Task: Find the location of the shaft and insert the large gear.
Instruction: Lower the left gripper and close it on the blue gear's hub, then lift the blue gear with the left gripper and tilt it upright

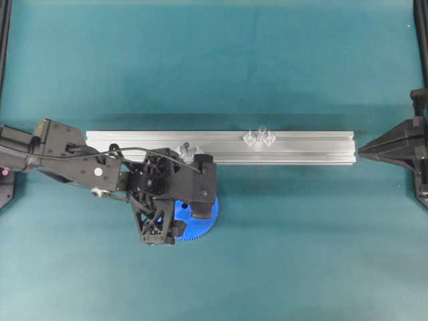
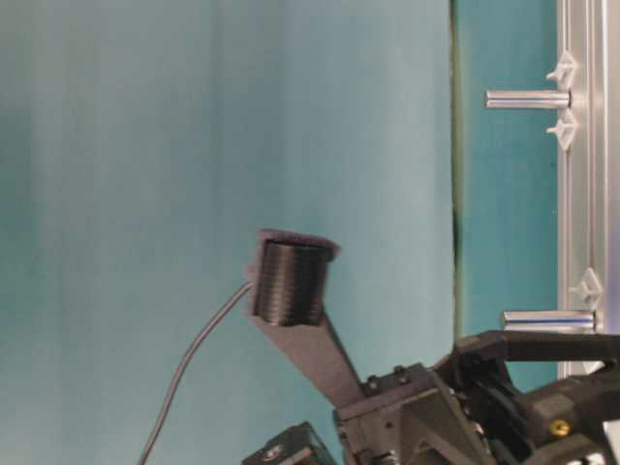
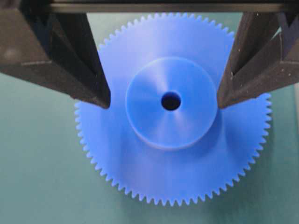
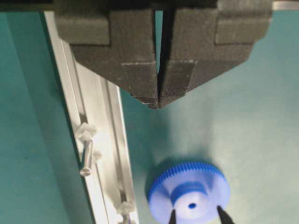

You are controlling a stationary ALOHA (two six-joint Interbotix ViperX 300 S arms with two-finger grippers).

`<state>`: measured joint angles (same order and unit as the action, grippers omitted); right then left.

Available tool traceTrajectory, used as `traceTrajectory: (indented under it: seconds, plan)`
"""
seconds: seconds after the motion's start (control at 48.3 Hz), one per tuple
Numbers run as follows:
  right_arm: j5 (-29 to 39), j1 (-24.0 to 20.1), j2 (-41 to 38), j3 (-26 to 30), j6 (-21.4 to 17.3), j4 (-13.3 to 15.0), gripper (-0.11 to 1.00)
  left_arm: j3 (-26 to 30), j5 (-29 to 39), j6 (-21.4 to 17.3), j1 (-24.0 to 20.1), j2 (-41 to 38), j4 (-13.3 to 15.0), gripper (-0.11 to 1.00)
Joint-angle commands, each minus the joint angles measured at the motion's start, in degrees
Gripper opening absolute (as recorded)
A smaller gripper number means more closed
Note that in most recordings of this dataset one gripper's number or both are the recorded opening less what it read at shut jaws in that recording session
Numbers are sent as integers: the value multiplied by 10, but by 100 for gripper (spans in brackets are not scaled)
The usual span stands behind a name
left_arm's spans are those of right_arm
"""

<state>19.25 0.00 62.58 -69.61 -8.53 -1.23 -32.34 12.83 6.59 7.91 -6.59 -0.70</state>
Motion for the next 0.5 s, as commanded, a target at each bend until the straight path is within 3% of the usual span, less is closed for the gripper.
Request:
traceTrajectory:
  seconds: [0.0, 0.476]
  plan:
    - [-4, 0, -3, 5, -5, 1, 2, 9, -3, 4, 4, 6, -2, 94]
    - [-6, -1, -3, -1, -8, 1, 2, 11, 11, 1, -1, -4, -3, 94]
